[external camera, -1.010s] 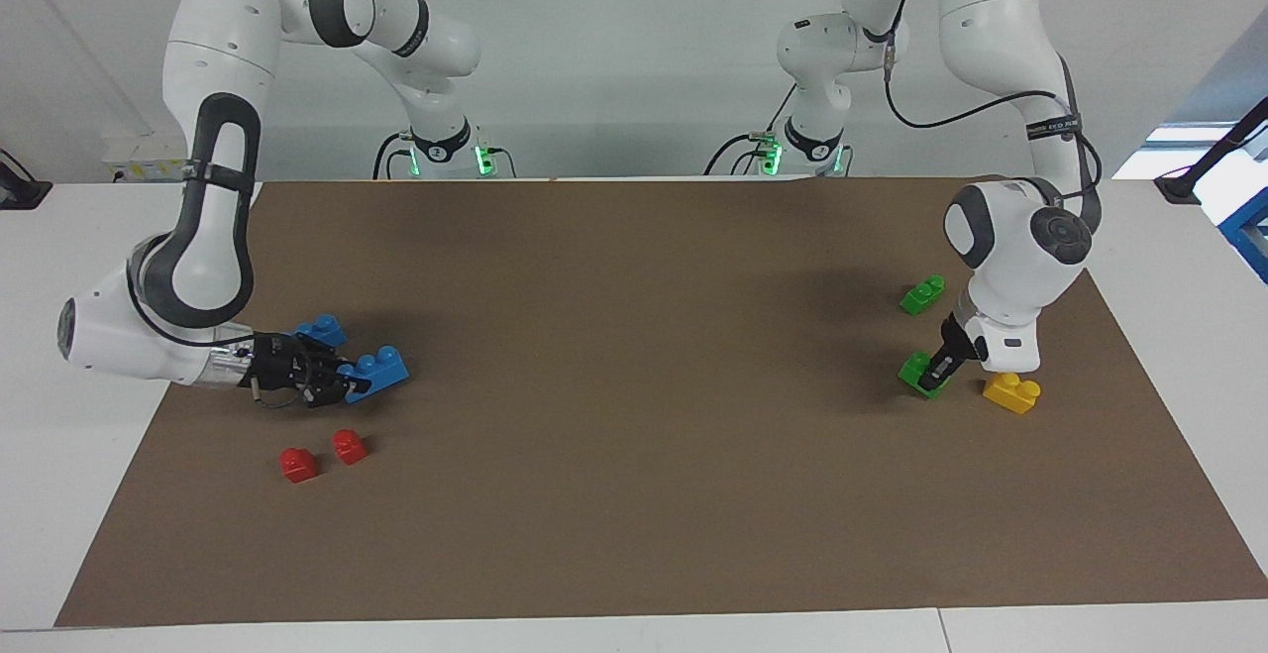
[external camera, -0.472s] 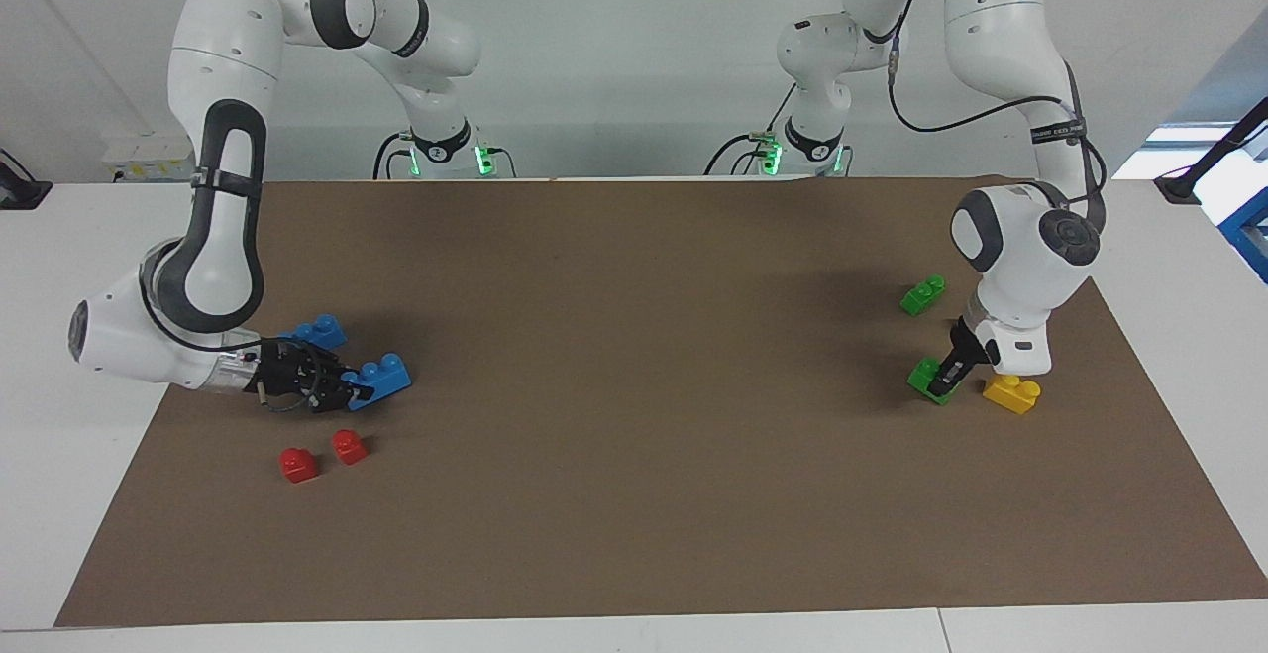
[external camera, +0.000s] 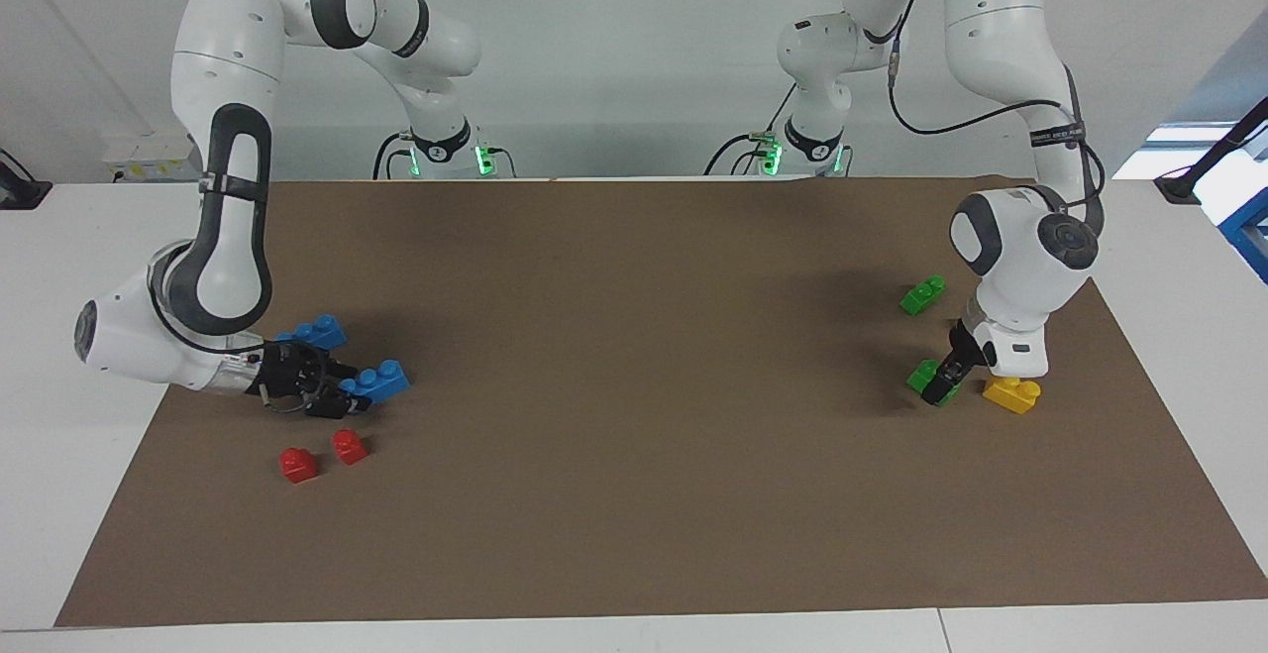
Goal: Remove green block with left arm and hold with right
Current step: 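Lower both bricks onto the table and open both grippers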
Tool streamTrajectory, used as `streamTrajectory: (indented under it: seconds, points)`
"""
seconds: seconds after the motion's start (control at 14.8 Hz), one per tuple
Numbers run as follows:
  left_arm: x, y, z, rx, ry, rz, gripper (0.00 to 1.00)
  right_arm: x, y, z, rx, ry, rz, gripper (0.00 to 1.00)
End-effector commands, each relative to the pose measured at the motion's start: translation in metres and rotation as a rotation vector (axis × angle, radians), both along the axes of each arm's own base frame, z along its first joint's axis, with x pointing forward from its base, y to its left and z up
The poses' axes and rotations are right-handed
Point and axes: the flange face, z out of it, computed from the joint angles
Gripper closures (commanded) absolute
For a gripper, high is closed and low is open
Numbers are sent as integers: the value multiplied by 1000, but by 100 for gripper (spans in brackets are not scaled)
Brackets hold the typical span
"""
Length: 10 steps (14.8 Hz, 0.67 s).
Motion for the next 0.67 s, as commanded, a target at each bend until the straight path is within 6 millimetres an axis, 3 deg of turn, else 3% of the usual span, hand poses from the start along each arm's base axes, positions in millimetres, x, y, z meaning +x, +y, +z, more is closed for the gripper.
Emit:
streamTrajectory:
  seconds: [0.0,0.27,0.61]
  points:
    - [0,11,17,-7,28,-27,0,-2,2,10,-24,-19,30,2]
    - [0,10,75,0,18,-29,0,-2,2,32,-43,-22,33,2]
    - [-15,-8,142,15,-48,-89,0,-4,12,69,-69,-13,11,2]
